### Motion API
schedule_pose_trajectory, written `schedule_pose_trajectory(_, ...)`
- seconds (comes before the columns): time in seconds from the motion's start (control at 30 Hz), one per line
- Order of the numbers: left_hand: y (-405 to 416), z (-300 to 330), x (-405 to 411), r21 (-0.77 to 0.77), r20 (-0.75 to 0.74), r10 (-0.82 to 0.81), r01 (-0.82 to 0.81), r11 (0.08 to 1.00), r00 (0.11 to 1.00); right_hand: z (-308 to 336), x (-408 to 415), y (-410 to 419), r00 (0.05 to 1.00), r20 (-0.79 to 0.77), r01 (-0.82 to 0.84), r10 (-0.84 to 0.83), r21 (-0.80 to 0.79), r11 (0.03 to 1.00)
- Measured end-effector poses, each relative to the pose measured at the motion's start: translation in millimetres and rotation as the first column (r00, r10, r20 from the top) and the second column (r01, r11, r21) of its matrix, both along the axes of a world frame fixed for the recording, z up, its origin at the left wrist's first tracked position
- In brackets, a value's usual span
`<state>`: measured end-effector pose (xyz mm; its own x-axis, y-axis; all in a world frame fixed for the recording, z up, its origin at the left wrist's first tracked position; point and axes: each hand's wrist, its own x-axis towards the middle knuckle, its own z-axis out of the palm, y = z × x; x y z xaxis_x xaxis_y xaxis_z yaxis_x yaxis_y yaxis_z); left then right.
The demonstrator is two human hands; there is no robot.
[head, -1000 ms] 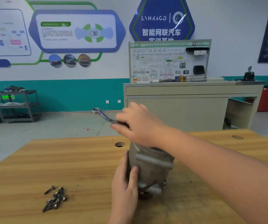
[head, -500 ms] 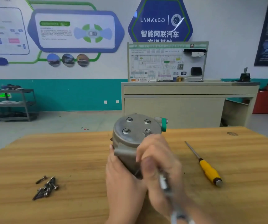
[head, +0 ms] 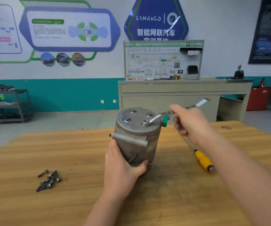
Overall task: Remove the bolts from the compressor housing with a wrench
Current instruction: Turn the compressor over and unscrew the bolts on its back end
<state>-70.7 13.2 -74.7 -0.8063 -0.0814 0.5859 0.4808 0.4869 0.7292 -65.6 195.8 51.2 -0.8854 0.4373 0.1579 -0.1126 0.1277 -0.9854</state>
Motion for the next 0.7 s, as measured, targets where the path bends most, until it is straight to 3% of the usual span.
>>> schedule_pose_trajectory(0.1,-2,-3,0,0.032,-0.009,0.002,-0.002,0.999,1.0,44,-16,-2,0.969,0.242,-0.126,0.05,0.312,0.942)
schedule_pose_trajectory(0.17,-3,-5,-2,0.05,-0.013,-0.027,0.028,0.998,1.0,67,-27,-17,0.951,0.31,-0.192,0.003,0.581,0.791)
schedule_pose_trajectory(0.27,-1,-6,-5,0.042,-0.026,-0.032,0.033,0.999,0.999,87,-40,-54,0.967,0.251,-0.239,0.054,0.802,0.547)
schedule_pose_trajectory(0.37,6,-8,-3,0.028,-0.032,0.036,-0.035,0.999,0.999,83,-43,-95,0.985,0.166,-0.171,0.04,0.95,0.263)
schedule_pose_trajectory(0.4,9,-9,-1,0.034,-0.026,0.054,-0.053,0.998,0.998,78,-42,-106,0.989,0.131,-0.143,0.071,0.967,0.21)
schedule_pose_trajectory(0.53,11,-6,5,0.053,-0.002,0.069,-0.069,0.996,0.998,47,-15,-120,0.946,-0.075,-0.04,0.314,0.938,0.345)
schedule_pose_trajectory(0.63,6,-6,8,0.032,0.028,0.056,-0.057,0.998,0.998,20,17,-119,0.854,-0.329,0.212,0.402,0.928,0.307)
schedule_pose_trajectory(0.7,5,-7,9,-0.019,0.019,0.056,-0.055,0.998,0.998,3,34,-116,0.756,-0.482,0.348,0.442,0.869,0.352)
